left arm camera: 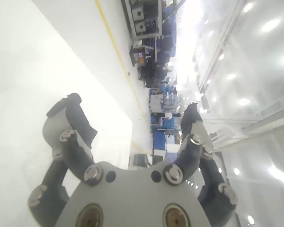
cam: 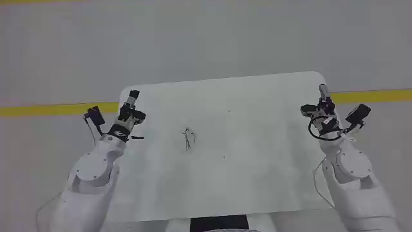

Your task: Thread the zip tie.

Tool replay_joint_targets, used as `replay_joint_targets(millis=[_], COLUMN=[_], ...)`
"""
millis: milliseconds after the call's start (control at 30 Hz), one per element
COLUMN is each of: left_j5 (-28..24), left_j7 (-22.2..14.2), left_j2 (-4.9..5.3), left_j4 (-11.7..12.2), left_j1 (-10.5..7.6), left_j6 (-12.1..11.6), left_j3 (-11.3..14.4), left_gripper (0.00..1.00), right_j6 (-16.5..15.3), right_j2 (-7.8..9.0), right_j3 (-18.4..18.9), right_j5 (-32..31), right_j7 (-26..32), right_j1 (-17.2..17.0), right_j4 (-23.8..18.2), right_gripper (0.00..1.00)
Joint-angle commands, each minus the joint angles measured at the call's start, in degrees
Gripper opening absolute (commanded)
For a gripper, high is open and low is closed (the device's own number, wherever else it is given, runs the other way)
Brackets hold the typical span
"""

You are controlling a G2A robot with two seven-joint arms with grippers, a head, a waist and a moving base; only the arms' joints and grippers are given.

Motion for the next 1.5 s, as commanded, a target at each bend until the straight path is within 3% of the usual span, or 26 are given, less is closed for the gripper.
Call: replay_joint_targets(millis=[0, 33, 67, 100, 133, 167, 200, 233, 267, 433, 467, 567, 867, 967, 1067, 1200, 1467], left_j5=[0.0, -0.1, -0.2, -0.2, -0.3, -0.3, -0.3, 0.6, 1.6, 9.2, 11.9, 15.0, 15.6, 21.5, 24.7, 30.8, 31.6], left_j7=[0.0, 0.0, 0.1, 0.1, 0.2, 0.2, 0.2, -0.7, -1.6, -13.8, -16.3, -21.0, -21.2, -25.1, -29.4, -39.8, -40.0], left_j2=[0.00, -0.01, -0.02, -0.02, -0.03, -0.03, -0.03, 0.03, 0.10, 0.99, 1.23, 1.67, 1.70, 2.02, 2.13, 2.26, 2.23], left_j4=[0.0, -0.1, -0.1, -0.1, 0.0, 0.0, 0.0, -0.7, -1.1, -5.0, -5.9, -7.8, -7.8, -7.8, -7.3, -1.7, -1.6], left_j1=[0.00, -0.01, -0.01, 0.00, 0.00, 0.00, 0.00, -0.19, -0.36, -2.35, -2.59, -2.74, -2.83, -4.89, -8.45, -13.44, -13.92], left_j6=[0.0, -0.3, -0.5, -0.5, -0.5, -0.5, -0.5, -0.6, -0.4, 5.7, 8.3, 11.1, 11.1, 11.9, 14.9, 14.9, 14.9], left_j3=[0.0, 0.0, 0.0, 0.0, 0.0, 0.0, 0.0, 0.3, 0.6, 3.5, 4.3, 5.2, 5.5, 8.9, 12.2, 16.2, 16.3], left_gripper=[1.00, 1.00, 1.00, 1.00, 1.00, 0.78, 0.78, 1.00, 1.00, 1.00, 1.00, 1.00, 1.00, 1.00, 1.00, 1.00, 1.00], right_j6=[0.0, 0.0, 0.0, 0.0, 0.0, 0.0, 0.0, 0.0, 0.0, 0.0, 0.0, 0.0, 0.0, 0.0, 0.0, 0.0, 0.0], right_j2=[0.00, 0.00, 0.00, 0.00, 0.00, 0.00, 0.00, 0.00, 0.00, 0.00, 0.00, 0.00, 0.00, 0.00, 0.00, 0.00, 0.00], right_j3=[0.0, 0.0, 0.0, 0.0, 0.0, 0.0, 0.0, 0.0, 0.0, 0.0, 0.0, 0.0, 0.0, 0.0, 0.0, 0.0, 0.0], right_j5=[0.0, 0.0, 0.0, 0.0, 0.0, 0.0, 0.0, 0.0, 0.0, 0.0, 0.0, 0.0, 0.0, 0.0, 0.0, 0.0, 0.0], right_j7=[0.0, 0.0, 0.0, 0.0, 0.0, 0.0, 0.0, 0.0, 0.0, 0.0, 0.0, 0.0, 0.0, 0.0, 0.0, 0.0, 0.0], right_j1=[0.0, 0.0, 0.0, 0.0, 0.0, 0.0, 0.0, 0.0, 0.0, 0.0, 0.0, 0.0, 0.0, 0.0, 0.0, 0.0, 0.0], right_j4=[0.0, 0.0, 0.0, 0.0, 0.0, 0.0, 0.0, 0.0, 0.0, 0.0, 0.0, 0.0, 0.0, 0.0, 0.0, 0.0, 0.0], right_gripper=[1.00, 1.00, 0.78, 0.78, 1.00, 0.78, 1.00, 1.00, 1.00, 1.00, 1.00, 1.00, 1.00, 1.00, 1.00, 1.00, 1.00])
